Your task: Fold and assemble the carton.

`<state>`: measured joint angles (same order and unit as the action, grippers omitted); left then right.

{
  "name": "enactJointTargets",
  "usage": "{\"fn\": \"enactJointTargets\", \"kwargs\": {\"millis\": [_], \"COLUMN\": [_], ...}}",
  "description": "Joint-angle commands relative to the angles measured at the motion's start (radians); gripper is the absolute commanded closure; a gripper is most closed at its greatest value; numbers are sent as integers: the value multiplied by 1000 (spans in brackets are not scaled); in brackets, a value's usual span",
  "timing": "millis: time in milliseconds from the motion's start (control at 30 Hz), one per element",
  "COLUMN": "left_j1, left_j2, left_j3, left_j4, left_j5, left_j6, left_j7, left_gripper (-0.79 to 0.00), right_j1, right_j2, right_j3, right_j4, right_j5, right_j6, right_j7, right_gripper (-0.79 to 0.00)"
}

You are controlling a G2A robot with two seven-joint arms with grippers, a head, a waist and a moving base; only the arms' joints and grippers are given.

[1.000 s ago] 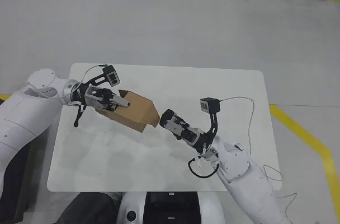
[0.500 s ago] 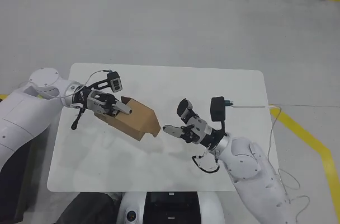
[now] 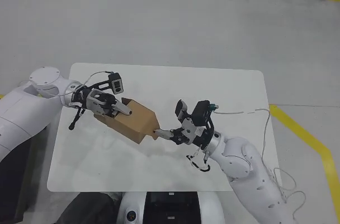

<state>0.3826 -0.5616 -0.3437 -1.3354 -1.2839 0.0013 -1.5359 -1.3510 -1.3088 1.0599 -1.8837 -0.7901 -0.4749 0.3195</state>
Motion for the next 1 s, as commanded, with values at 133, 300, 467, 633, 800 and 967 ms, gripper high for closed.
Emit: {"fn": "enactJointTargets", "kwargs": {"millis": [133,300,467,633,800,967], "left_j1": [-22,-36,-48,-59,-67,-74], "left_j2": [-1,-2,-2,-1,-1,-1], "left_j3": [40,64,85,101,115,128], "left_j4": [0,1,-3,-5,-6,-7], "left_j5": [-14,-35,-50,-63,-70,-80], "left_j6": [-8,-14,-18,-21,-25,-25], "left_j7": [0,0,0,0,0,0], "left_gripper": [0,0,0,0,0,0], "right_j1": [19,29,34,40,46,48], "right_j2": [-3,-5,-7,-10,-12,-15], "right_j3": [-24,-40,-57,-74,-85,-94], "right_j4": [23,33,38,36,32,29], "right_j5": [-15,-29,-47,-62,-77,-79], "right_j6": [26,43,68,91,116,137], "right_j7": [-11,-14,-27,-41,-47,-54], "right_gripper": [-785,-785,-785,-785,-785,-785]}}
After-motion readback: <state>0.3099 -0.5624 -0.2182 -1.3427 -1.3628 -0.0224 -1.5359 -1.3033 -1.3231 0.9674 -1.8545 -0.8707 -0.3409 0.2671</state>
